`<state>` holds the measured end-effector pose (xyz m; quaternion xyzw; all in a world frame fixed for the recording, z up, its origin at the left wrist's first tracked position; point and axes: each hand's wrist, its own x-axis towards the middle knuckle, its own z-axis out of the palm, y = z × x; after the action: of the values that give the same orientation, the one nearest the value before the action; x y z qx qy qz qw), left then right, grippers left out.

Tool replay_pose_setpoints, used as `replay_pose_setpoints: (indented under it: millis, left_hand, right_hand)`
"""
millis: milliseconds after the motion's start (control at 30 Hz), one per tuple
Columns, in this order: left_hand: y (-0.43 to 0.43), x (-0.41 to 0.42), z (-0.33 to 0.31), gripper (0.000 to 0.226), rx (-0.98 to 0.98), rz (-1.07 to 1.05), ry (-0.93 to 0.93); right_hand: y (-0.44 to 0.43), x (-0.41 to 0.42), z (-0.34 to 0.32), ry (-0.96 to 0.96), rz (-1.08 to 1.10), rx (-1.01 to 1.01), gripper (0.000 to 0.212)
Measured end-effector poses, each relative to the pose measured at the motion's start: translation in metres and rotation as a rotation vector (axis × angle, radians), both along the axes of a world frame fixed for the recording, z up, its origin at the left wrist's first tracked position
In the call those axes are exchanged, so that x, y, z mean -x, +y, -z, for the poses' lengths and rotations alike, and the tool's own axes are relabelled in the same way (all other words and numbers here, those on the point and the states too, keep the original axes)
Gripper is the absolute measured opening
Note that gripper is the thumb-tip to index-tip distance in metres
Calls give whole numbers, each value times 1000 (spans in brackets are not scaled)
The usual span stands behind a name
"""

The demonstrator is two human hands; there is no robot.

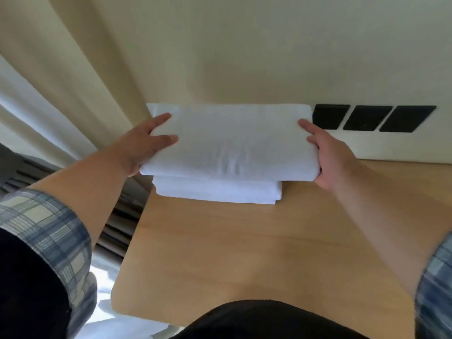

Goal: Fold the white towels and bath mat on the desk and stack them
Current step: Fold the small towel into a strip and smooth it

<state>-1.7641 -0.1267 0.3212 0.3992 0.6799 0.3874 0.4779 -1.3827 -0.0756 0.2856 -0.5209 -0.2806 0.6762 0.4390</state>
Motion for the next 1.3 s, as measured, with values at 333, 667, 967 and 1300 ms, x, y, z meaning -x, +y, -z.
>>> replay_pose_setpoints:
  millis: [333, 667, 967, 1300]
  left_hand:
    - [68, 54, 61, 50, 132, 15, -67]
    - [74, 66, 85, 35, 225, 8, -114]
    - [80, 27, 76, 58, 49, 279, 915]
    - [98, -21, 109, 83, 68, 607, 1127]
  right_hand:
    - [34, 68, 43, -185, 92, 106, 44]
    - [42, 68, 57, -375, -44, 171, 40]
    - [42, 78, 54, -1195, -330, -180, 57]
    - [57, 141, 70, -1602, -683, -315, 91]
